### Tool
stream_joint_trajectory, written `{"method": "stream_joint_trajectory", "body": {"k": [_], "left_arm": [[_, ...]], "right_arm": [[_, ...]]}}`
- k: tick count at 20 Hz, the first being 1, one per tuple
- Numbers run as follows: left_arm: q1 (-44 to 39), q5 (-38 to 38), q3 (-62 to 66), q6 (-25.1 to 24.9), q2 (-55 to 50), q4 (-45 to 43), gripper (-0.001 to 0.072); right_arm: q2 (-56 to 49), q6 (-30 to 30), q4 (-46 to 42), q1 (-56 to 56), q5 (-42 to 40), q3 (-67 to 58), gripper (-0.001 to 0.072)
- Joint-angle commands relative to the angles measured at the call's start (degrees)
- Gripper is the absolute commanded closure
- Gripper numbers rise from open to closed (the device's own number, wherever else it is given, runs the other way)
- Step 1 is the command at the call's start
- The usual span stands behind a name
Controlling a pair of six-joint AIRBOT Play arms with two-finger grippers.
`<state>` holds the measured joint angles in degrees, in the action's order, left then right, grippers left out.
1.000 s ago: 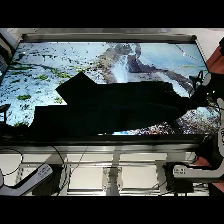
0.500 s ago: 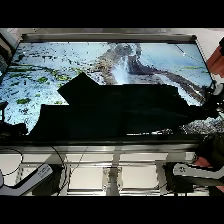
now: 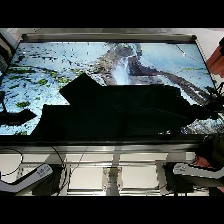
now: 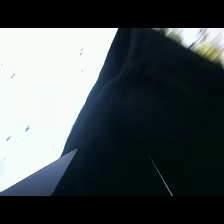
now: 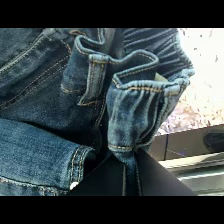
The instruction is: Fold the clothes and pants, and hang the long-sleeved shirts on hangers.
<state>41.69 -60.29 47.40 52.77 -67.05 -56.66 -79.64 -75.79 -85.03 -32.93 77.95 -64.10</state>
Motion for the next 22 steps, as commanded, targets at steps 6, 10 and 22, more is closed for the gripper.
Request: {"method": "stream_joint_trajectory", "body": {"k": [6,10,22], "left_arm": [[-9.57,8.26,6.38,-2.16,-7.17,11.26,0.0115],[-12.61,7.78,12.68,9.16,-14.40,2.73,0.0116],[-12.33,-3.61,15.93,13.90,-20.59,-10.82,0.0122]], "right_arm": [[0.00,0.70,0.35,-0.17,-1.33,-0.07,0.0690],[0.00,-0.07,2.14,-0.17,-1.03,-0.07,0.0690],[0.00,0.00,4.37,-0.17,-4.63,-0.07,0.0690]]}}
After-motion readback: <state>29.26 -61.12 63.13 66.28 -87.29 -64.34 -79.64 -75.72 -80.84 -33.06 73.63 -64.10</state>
